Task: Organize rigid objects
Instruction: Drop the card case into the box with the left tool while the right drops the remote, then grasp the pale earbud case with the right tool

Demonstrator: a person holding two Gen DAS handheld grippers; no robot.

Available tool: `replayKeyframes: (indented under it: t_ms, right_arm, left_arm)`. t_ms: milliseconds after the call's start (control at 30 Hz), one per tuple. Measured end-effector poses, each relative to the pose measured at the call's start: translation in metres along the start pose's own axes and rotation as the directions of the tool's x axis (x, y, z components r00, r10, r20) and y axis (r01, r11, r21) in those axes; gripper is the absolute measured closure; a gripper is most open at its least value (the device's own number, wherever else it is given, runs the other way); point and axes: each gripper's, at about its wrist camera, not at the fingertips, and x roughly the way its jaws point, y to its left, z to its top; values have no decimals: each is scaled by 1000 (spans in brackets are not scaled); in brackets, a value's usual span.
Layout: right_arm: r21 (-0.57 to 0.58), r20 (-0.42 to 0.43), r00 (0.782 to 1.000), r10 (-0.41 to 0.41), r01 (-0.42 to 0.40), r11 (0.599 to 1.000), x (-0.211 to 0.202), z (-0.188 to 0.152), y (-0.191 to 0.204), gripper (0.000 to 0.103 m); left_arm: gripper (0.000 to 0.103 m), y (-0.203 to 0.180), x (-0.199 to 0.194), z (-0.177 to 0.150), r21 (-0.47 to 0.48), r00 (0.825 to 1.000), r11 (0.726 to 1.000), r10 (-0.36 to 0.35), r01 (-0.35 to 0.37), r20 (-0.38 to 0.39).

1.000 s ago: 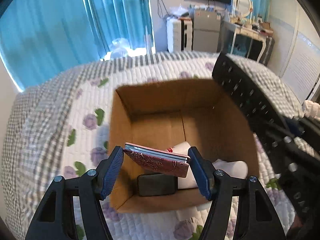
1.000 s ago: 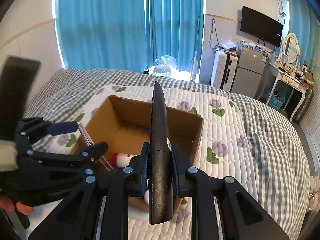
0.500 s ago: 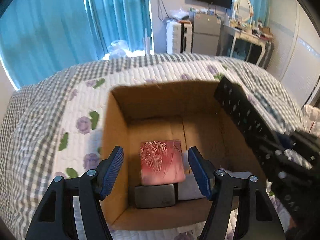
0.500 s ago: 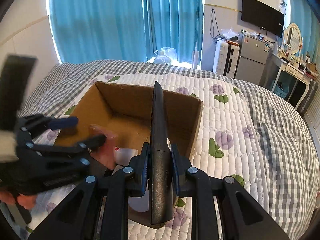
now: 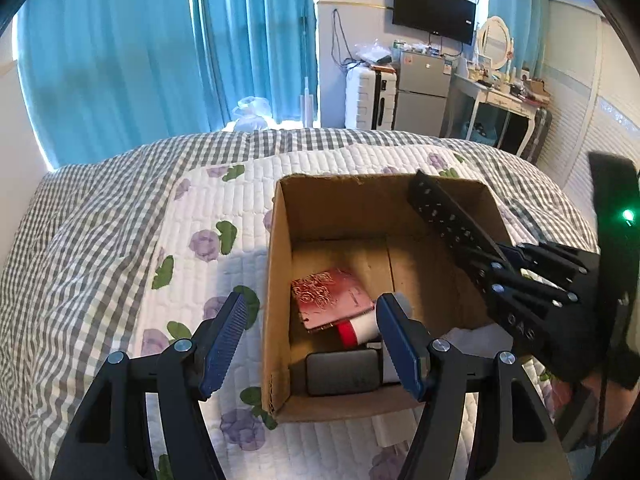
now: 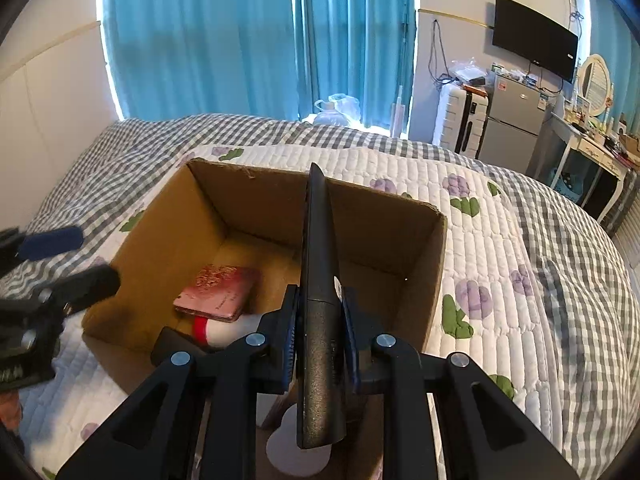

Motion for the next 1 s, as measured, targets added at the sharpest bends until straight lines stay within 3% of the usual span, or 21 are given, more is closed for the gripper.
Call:
replayKeyframes:
  t_ms: [100, 200, 433, 633, 700, 800, 1000]
  right_arm:
    - [-1, -7, 1000, 4, -4, 1000, 3, 0, 0, 83]
    - [0, 19, 1000, -8, 8, 1000, -6, -2, -1, 54]
    - [18, 60, 998, -31, 30, 999, -59, -13, -4, 49]
    - [28, 52, 997, -51, 50, 998, -105, -47, 6, 31]
    - [24, 54, 997, -57, 55, 998, -115, -59, 13, 17]
    - [29, 28, 998, -54, 53, 998, -114, -80, 21, 15]
    - [48, -65, 995, -78, 81, 996, -82, -112, 27, 15]
  left_arm:
    - [34, -1, -3, -4, 3, 1000, 1000, 0, 0, 16]
    - [33, -1, -8, -8, 2, 1000, 1000, 1, -1, 21]
    - [28, -5, -35, -28, 1, 1000, 1000, -5, 5, 25]
    - [12, -5, -64, -54, 5, 998, 1000, 1, -1, 59]
    - [12, -5, -68, -63, -3, 998, 1000, -5, 5, 57]
    - [12, -6, -65, -77, -19, 998, 1000, -17, 18, 63]
    - [12, -9, -40, -103, -20, 998, 999, 26, -25, 50]
